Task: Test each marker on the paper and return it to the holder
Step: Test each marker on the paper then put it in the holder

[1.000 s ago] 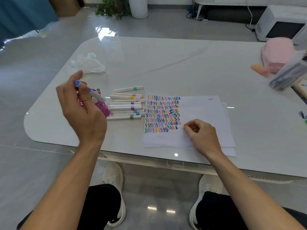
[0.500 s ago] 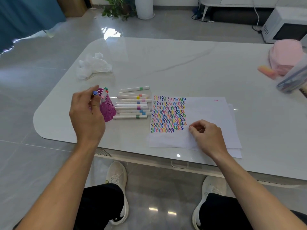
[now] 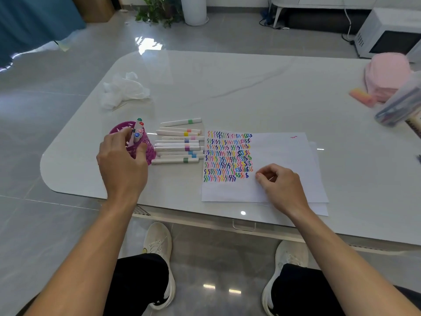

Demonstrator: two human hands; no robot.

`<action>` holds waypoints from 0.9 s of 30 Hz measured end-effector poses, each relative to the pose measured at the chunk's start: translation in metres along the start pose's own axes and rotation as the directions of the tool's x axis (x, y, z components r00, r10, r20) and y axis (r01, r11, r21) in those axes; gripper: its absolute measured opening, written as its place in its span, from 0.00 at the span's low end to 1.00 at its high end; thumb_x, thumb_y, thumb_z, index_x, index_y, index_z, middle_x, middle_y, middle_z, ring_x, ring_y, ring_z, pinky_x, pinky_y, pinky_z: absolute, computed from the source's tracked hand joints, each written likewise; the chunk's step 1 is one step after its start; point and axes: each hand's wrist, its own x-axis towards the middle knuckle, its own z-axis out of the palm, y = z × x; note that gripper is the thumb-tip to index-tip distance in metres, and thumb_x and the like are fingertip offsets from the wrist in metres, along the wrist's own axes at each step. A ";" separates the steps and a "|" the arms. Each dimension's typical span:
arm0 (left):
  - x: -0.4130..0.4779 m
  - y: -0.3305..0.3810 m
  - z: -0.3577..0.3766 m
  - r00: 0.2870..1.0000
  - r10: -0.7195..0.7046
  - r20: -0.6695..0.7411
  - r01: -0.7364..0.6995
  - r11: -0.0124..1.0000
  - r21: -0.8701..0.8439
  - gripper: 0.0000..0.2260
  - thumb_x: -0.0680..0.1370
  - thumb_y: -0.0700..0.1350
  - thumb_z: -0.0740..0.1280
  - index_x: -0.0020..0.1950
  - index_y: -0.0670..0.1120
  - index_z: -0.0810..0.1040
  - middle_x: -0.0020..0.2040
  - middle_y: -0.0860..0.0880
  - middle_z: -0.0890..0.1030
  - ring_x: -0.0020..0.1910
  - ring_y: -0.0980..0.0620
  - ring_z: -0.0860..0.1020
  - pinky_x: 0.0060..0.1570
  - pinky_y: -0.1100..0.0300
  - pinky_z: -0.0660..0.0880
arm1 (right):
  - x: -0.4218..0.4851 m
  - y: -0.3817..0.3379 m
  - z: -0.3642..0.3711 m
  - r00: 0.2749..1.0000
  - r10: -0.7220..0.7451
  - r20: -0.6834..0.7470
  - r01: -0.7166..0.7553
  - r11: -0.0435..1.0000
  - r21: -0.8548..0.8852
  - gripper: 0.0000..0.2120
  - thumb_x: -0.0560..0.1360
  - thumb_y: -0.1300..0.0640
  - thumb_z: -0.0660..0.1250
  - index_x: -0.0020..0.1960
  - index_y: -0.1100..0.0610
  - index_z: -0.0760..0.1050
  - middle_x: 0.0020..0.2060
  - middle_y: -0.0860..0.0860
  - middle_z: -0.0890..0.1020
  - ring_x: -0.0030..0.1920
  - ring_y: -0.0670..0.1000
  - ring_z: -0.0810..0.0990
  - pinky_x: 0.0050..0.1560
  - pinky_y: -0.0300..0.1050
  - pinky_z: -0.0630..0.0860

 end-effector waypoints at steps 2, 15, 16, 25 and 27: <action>-0.003 0.006 0.000 0.999 0.033 -0.030 -0.033 0.999 -0.003 0.20 0.78 0.43 0.71 0.69 0.44 0.73 0.64 0.43 0.75 0.63 0.44 0.73 0.66 0.49 0.72 | 0.000 0.000 0.000 1.000 -0.003 0.001 0.003 1.000 -0.007 0.04 0.79 0.53 0.70 0.48 0.51 0.84 0.40 0.44 0.84 0.43 0.47 0.82 0.47 0.46 0.80; -0.028 0.023 0.046 0.877 0.257 0.405 -0.275 0.961 -0.015 0.12 0.82 0.43 0.64 0.64 0.47 0.79 0.60 0.49 0.80 0.58 0.47 0.77 0.55 0.50 0.77 | 0.000 0.002 -0.002 1.000 -0.005 0.012 0.005 1.000 -0.008 0.04 0.79 0.53 0.71 0.47 0.51 0.84 0.40 0.44 0.84 0.42 0.45 0.81 0.47 0.45 0.79; -0.030 0.023 0.050 0.865 0.244 0.438 -0.278 0.960 0.014 0.12 0.82 0.44 0.64 0.65 0.47 0.79 0.61 0.49 0.79 0.59 0.47 0.77 0.56 0.50 0.76 | -0.001 0.002 -0.002 1.000 -0.006 0.014 0.006 1.000 -0.009 0.04 0.79 0.53 0.71 0.48 0.52 0.84 0.41 0.44 0.84 0.43 0.44 0.81 0.47 0.44 0.79; -0.030 0.025 0.064 0.862 0.210 0.462 -0.289 0.952 0.106 0.10 0.80 0.43 0.68 0.61 0.47 0.81 0.58 0.48 0.79 0.58 0.47 0.75 0.53 0.51 0.75 | 0.001 0.002 -0.001 0.999 -0.024 0.029 0.025 0.999 -0.034 0.05 0.79 0.53 0.70 0.50 0.52 0.84 0.42 0.45 0.85 0.43 0.45 0.81 0.47 0.44 0.80; -0.030 0.026 0.066 0.865 0.212 0.454 -0.291 0.950 0.111 0.09 0.78 0.43 0.70 0.58 0.45 0.81 0.56 0.48 0.78 0.56 0.47 0.74 0.52 0.51 0.75 | 0.001 0.002 -0.002 0.999 -0.021 0.030 0.022 0.999 -0.031 0.05 0.79 0.53 0.70 0.50 0.52 0.84 0.42 0.45 0.85 0.43 0.45 0.81 0.47 0.44 0.79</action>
